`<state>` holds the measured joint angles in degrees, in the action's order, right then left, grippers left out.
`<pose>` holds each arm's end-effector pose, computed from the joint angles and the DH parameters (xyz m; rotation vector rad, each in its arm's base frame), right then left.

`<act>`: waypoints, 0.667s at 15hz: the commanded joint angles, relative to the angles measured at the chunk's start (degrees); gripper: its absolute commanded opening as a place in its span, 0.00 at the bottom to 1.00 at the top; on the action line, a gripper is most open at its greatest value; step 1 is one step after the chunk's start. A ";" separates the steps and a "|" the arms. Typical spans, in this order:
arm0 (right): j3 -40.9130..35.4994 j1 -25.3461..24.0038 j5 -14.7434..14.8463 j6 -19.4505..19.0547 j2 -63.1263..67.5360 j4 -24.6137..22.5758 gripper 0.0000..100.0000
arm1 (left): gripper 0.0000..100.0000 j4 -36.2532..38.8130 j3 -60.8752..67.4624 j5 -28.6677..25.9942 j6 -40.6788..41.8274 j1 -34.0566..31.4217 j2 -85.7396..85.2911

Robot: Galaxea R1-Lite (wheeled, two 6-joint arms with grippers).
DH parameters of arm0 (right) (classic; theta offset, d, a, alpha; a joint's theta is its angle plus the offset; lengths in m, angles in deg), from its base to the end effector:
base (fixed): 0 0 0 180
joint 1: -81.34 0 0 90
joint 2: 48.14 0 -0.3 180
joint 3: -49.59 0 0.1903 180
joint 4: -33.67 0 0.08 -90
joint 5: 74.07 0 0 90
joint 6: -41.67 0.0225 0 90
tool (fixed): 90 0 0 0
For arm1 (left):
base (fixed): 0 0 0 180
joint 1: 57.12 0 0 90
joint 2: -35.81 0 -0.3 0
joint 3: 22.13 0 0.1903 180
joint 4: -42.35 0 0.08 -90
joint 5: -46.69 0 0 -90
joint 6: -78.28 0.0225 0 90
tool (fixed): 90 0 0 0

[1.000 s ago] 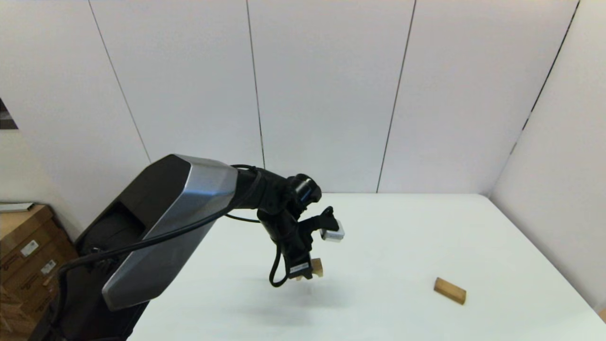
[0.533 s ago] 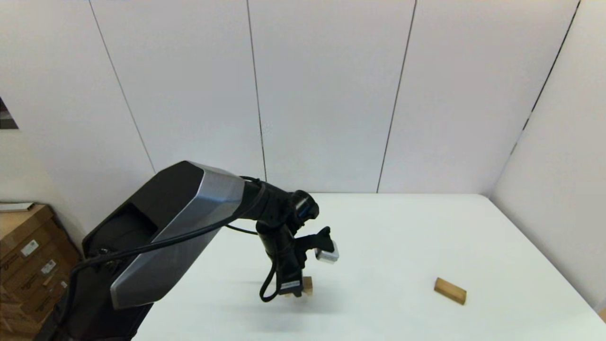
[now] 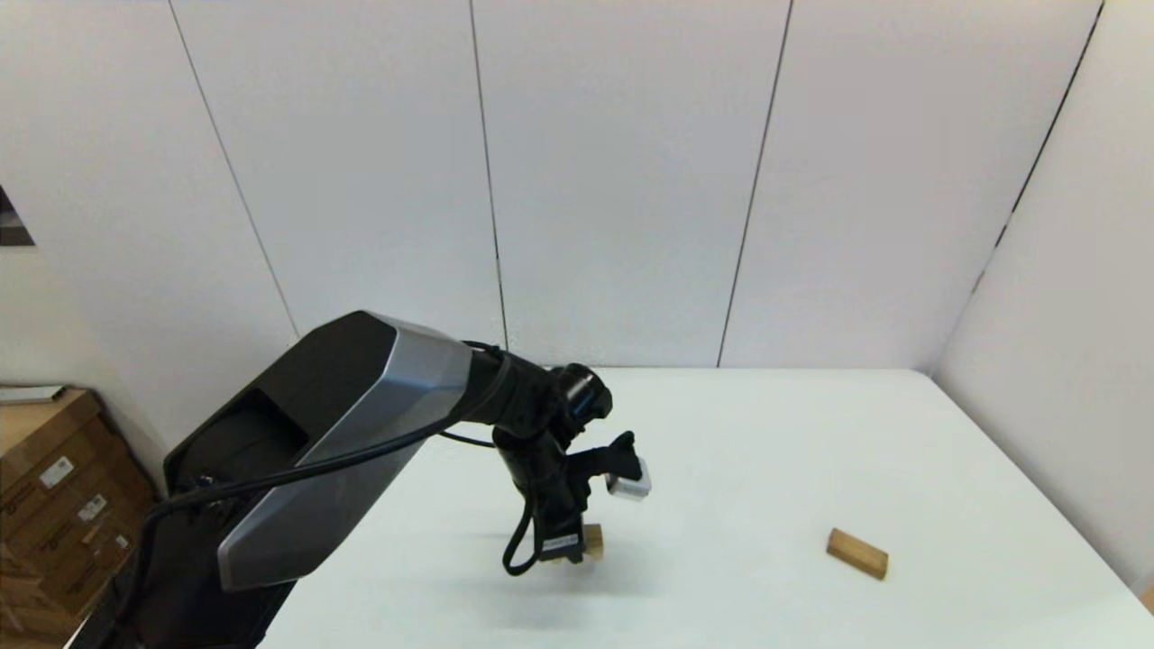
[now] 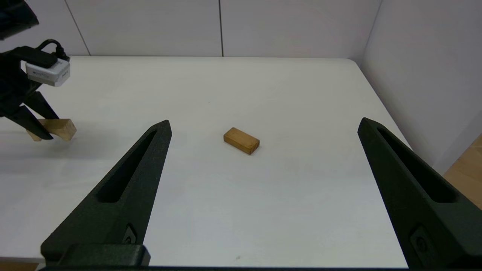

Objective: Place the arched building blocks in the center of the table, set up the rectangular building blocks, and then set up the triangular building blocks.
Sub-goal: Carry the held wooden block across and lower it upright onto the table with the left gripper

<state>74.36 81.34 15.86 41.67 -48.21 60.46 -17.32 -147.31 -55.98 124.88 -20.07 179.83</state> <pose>-0.0249 0.0000 0.0761 0.0000 0.0340 0.0012 0.3507 -0.2710 0.0149 0.9316 1.0216 -1.2642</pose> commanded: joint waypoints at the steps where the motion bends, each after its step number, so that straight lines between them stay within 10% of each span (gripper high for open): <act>1: 0.00 0.00 -0.01 0.00 0.07 0.01 1.00 | 0.00 2.55 -0.05 -0.86 0.07 -0.05 2.05; 10: 0.00 0.00 -0.01 0.00 0.07 0.01 1.00 | 0.00 2.99 -0.58 -1.47 -0.11 0.04 2.58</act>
<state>74.36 81.34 15.84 41.67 -48.21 60.48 -14.15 -147.88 -57.39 124.55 -20.02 182.34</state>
